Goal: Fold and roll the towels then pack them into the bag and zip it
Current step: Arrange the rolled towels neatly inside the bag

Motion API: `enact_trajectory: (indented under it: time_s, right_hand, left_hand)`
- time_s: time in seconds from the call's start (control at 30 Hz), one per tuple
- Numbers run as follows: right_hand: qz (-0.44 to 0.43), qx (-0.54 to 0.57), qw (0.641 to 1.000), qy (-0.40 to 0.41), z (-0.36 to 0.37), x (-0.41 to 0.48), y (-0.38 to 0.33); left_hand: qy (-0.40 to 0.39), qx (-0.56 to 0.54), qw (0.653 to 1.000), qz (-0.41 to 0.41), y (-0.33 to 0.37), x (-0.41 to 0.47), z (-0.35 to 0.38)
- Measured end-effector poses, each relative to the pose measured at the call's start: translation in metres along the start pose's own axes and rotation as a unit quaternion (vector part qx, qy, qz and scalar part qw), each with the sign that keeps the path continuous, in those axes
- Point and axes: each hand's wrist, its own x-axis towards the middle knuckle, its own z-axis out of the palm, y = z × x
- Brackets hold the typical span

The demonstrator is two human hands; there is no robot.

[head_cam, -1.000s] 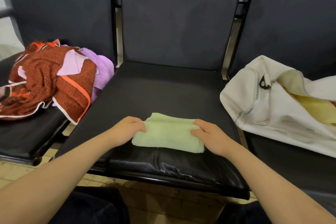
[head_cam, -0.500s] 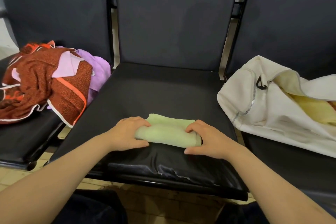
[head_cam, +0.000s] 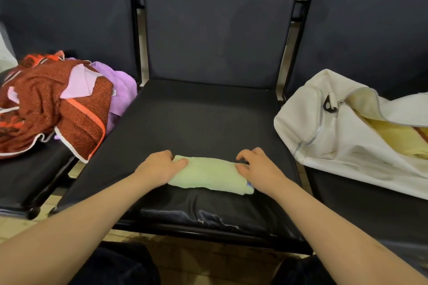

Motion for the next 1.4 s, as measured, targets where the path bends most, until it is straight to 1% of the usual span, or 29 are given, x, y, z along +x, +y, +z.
enact_trajectory:
  time_s: [0.07,0.13,0.17,0.23,0.3,0.37,0.43,0.47,0.5,0.6,0.7,0.8,0.87,0.93,1.0,1.07,1.17,1.3,1.37,1.4]
  right_hand:
    - [-0.025,-0.005,1.0,-0.013,-0.002,0.002,-0.001]
    - [-0.046,-0.018,0.998,-0.027,-0.003,0.001,-0.002]
    - [-0.05,-0.019,0.998,-0.028,-0.004,-0.001,-0.003]
    - [-0.056,-0.004,0.998,-0.028,-0.006,-0.003,-0.004]
    - [-0.047,0.048,0.997,-0.044,-0.007,-0.005,-0.006]
    - [-0.032,0.103,0.992,-0.066,-0.008,-0.008,-0.01]
    - [-0.014,0.142,0.986,-0.082,-0.006,-0.01,-0.014]
    - [-0.003,0.172,0.981,-0.084,-0.006,-0.012,-0.016]
    - [0.008,0.213,0.974,-0.081,-0.006,-0.013,-0.018]
    - [0.043,0.326,0.941,-0.079,-0.009,-0.016,-0.023]
    - [0.066,0.438,0.888,-0.121,-0.011,-0.019,-0.029]
    - [0.054,0.524,0.838,-0.144,-0.017,-0.025,-0.032]
    - [0.051,0.575,0.805,-0.139,-0.026,-0.03,-0.034]
    - [0.079,0.599,0.789,-0.11,-0.035,-0.033,-0.034]
    - [0.106,0.608,0.783,-0.074,-0.044,-0.035,-0.034]
    - [0.108,0.61,0.784,-0.044,-0.053,-0.037,-0.031]
    - [0.096,0.603,0.792,-0.01,-0.073,-0.044,-0.027]
    - [0.075,0.561,0.824,0.034,-0.104,-0.052,-0.01]
    - [0.08,0.555,0.825,0.066,-0.124,-0.061,0.001]
    - [0.075,0.566,0.817,0.08,-0.136,-0.067,0.009]
  left_hand:
    - [0.005,0.061,0.998,-0.03,0.006,-0.003,-0.004]
    - [-0.007,0.092,0.994,-0.059,0.014,-0.007,-0.007]
    - [-0.019,0.093,0.993,-0.072,0.02,-0.01,-0.009]
    - [-0.056,0.052,0.992,-0.1,0.029,-0.013,-0.014]
    - [-0.077,-0.033,0.988,-0.129,0.034,-0.013,-0.016]
    - [-0.075,-0.178,0.971,-0.144,0.035,-0.011,-0.014]
    - [-0.063,-0.35,0.925,-0.136,0.038,-0.008,-0.009]
    - [-0.056,-0.416,0.899,-0.129,0.04,-0.006,-0.008]
    - [-0.049,-0.461,0.878,-0.116,0.043,-0.005,-0.008]
    - [-0.039,-0.546,0.834,-0.066,0.053,-0.006,-0.013]
    - [-0.066,-0.607,0.792,-0.021,0.068,-0.013,-0.018]
    - [-0.088,-0.634,0.769,0.01,0.083,-0.018,-0.022]
    - [-0.09,-0.652,0.753,0.011,0.092,-0.019,-0.023]
    - [-0.09,-0.669,0.738,0.002,0.104,-0.02,-0.024]
    - [-0.093,-0.684,0.723,-0.006,0.117,-0.02,-0.024]
    - [-0.09,-0.685,0.723,-0.009,0.133,-0.02,-0.026]
    - [-0.073,-0.671,0.738,-0.01,0.159,-0.02,-0.032]
    - [-0.065,-0.619,0.783,0.015,0.196,-0.022,-0.04]
    - [-0.078,-0.583,0.807,0.043,0.219,-0.024,-0.043]
    - [-0.081,-0.563,0.82,0.058,0.231,-0.025,-0.045]
